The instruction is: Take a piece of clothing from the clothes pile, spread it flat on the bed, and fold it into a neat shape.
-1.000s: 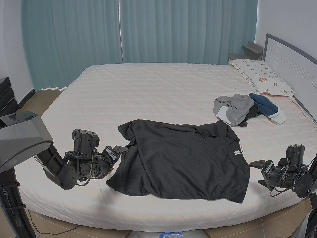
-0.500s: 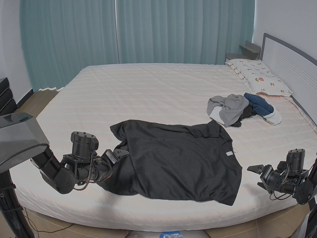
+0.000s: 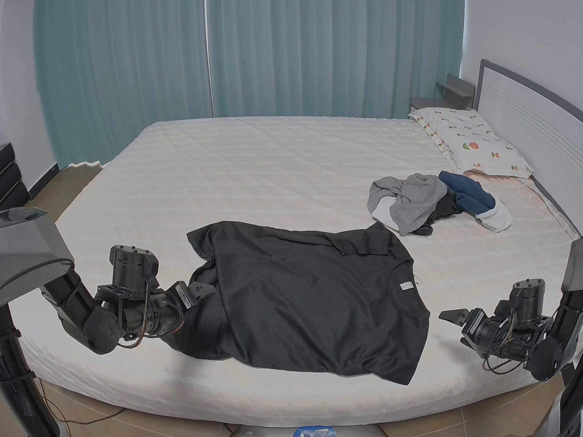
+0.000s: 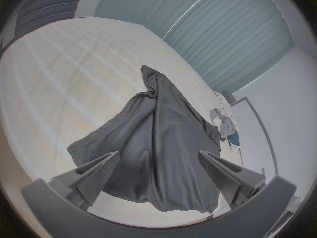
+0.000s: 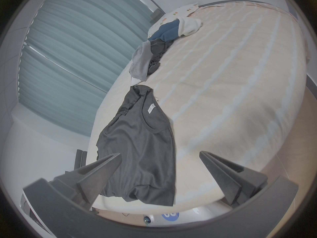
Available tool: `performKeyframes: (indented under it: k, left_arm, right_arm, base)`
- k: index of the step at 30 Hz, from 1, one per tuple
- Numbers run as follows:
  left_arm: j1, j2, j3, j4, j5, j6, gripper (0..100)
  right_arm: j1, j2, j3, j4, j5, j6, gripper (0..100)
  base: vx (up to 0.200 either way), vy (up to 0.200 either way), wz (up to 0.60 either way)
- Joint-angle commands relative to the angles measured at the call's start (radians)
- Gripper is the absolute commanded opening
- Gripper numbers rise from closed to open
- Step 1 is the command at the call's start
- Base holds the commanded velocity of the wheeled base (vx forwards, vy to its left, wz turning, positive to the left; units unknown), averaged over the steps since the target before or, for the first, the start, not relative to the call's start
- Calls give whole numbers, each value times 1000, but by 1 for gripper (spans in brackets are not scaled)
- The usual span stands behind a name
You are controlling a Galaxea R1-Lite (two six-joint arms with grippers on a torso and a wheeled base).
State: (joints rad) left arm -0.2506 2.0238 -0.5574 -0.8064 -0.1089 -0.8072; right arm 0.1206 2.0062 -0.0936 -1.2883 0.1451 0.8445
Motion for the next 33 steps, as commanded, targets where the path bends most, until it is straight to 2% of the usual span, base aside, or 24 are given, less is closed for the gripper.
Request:
performKeyframes:
  k: [1,6,23,29,33]
  left_arm:
    - [53,52,25,3,0,59,100]
    - [87,55,42,18,-2,114,100]
    - [85,111,37,44,12,137,100]
    - [87,102,42,69,78,183,100]
    - [85,110,42,82,87,189,100]
  right_arm:
    - [25,178,11,-137,-10,-1,100]
    - [31,289,40,-283,-30,-1,100]
    - [31,276,29,-279,-30,7,100]
    - [31,270,31,-281,-30,7,100]
    - [31,269,32,-281,-32,5,100]
  base:
    - [0,0,0]
    - [0,0,0]
    - [0,0,0]
    - [0,0,0]
    - [0,0,0]
